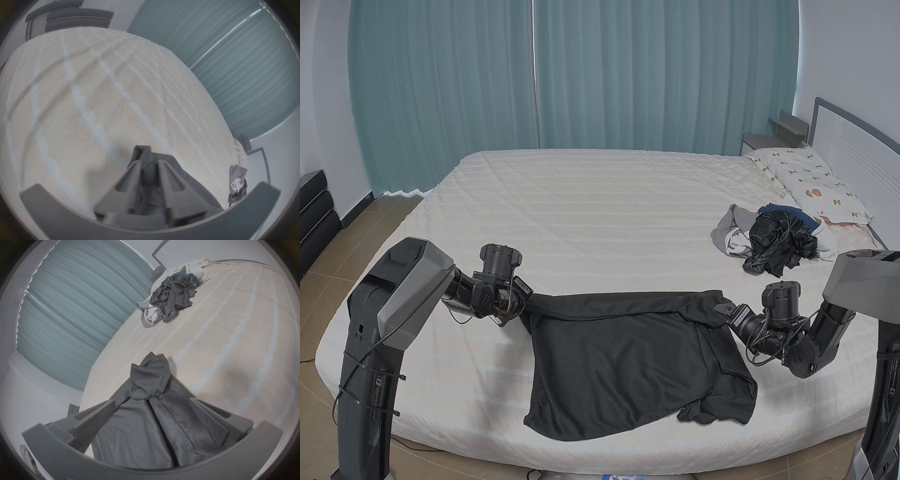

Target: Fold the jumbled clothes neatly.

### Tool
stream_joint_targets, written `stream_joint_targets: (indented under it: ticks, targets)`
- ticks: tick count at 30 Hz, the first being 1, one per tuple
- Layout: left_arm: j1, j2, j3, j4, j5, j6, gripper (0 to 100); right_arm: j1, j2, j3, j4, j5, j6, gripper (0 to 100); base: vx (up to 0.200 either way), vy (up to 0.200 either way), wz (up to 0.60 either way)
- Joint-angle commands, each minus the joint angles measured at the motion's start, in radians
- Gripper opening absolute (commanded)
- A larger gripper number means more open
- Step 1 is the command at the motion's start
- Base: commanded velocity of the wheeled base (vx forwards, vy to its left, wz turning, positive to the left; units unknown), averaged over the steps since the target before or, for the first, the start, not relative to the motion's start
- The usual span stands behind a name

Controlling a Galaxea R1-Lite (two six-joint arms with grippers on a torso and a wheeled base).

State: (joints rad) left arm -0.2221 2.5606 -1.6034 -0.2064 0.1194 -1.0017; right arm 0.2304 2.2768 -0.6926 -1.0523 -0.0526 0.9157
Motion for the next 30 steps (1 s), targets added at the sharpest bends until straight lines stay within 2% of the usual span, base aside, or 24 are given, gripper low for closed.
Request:
stream_joint_targets:
  ticks: [1, 5, 6, 9, 13, 18, 19, 25, 27, 30]
  targets:
    - [0.006, 0.013, -0.015, -0.007, 0.003, -0.046, 0, 0.029, 0.036, -0.059, 0.025, -0.003, -0.005, 100, 0.000, 0.000, 0.00]
    - [0.015, 0.012, -0.030, -0.018, 0.003, -0.090, 0, 0.027, 0.081, -0.137, 0.060, -0.055, -0.046, 100, 0.000, 0.000, 0.00]
    - [0.018, 0.012, -0.030, -0.019, 0.003, -0.094, 0, 0.023, 0.119, -0.193, 0.098, -0.089, -0.094, 100, 0.000, 0.000, 0.00]
    - [0.018, 0.013, -0.029, -0.018, 0.003, -0.095, 0, 0.018, 0.174, -0.252, 0.117, -0.116, -0.144, 100, 0.000, 0.000, 0.00]
    - [0.018, 0.012, -0.021, -0.018, 0.003, -0.095, 0, 0.018, 0.216, -0.320, 0.126, -0.125, -0.199, 100, 0.000, 0.000, 0.00]
    - [0.020, 0.010, -0.018, -0.016, 0.003, -0.097, 0, 0.023, 0.253, -0.392, 0.129, -0.130, -0.229, 100, 0.000, 0.000, 0.00]
    - [0.018, 0.012, -0.016, -0.016, 0.003, -0.097, 0, 0.021, 0.267, -0.427, 0.135, -0.132, -0.262, 0, 0.000, 0.000, 0.00]
    - [0.020, 0.012, -0.015, -0.016, 0.014, -0.094, 0, 0.007, 0.245, -0.463, 0.126, -0.138, -0.271, 0, 0.000, 0.000, 0.00]
    - [0.017, 0.010, -0.016, -0.021, 0.097, -0.095, 0, -0.017, 0.207, -0.487, 0.135, -0.138, -0.271, 0, 0.000, 0.000, 0.00]
    - [0.015, 0.003, -0.024, -0.021, 0.126, -0.089, 0, -0.042, 0.181, -0.502, 0.141, -0.136, -0.275, 0, 0.000, 0.000, 0.00]
